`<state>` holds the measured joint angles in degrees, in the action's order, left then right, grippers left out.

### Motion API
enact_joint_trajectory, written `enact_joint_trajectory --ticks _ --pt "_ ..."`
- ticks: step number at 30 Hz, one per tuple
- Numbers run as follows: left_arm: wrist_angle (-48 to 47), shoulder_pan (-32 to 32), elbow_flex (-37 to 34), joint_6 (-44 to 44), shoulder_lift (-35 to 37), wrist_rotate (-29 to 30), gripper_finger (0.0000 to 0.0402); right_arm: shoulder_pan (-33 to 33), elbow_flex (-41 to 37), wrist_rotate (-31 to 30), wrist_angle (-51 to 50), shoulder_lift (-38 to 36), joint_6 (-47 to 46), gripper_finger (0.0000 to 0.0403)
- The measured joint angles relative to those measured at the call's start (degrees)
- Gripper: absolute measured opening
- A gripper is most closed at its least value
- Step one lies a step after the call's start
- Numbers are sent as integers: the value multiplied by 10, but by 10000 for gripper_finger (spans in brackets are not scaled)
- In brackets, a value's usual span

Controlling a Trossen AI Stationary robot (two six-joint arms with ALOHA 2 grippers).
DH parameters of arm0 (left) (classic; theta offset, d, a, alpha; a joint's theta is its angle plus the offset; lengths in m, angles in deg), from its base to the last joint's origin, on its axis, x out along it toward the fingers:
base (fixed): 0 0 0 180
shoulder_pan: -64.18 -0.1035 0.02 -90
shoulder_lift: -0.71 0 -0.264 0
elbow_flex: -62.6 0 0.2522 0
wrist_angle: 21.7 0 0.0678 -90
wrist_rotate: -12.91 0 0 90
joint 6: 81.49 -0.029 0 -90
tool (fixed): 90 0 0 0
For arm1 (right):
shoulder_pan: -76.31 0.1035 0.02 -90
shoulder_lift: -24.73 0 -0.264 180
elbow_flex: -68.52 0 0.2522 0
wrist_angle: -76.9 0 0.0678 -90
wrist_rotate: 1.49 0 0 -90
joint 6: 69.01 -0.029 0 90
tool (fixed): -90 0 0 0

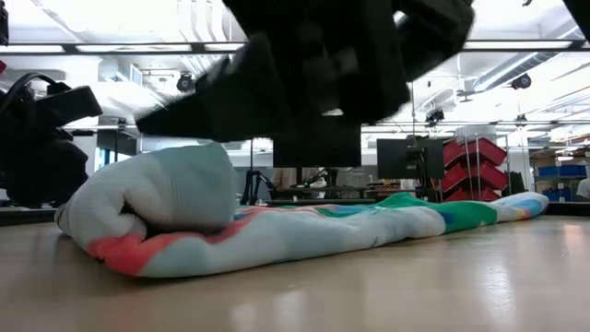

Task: Roll towel
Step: Roll the multi-color dinosaur print towel

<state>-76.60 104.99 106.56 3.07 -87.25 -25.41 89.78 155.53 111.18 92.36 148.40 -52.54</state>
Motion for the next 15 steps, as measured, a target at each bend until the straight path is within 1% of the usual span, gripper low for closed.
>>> enact_joint_trajectory --ticks 2,8,13,15 --pt "0 0 0 0 0 0 119 -19 17 13 2 6 13 0" --pt "0 0 0 1 1 2 119 -78 47 23 2 32 42 0" --pt "-4 0 0 0 8 6 119 -102 59 36 20 74 50 0" --pt "-6 0 0 0 12 6 119 -111 64 63 35 89 38 0"
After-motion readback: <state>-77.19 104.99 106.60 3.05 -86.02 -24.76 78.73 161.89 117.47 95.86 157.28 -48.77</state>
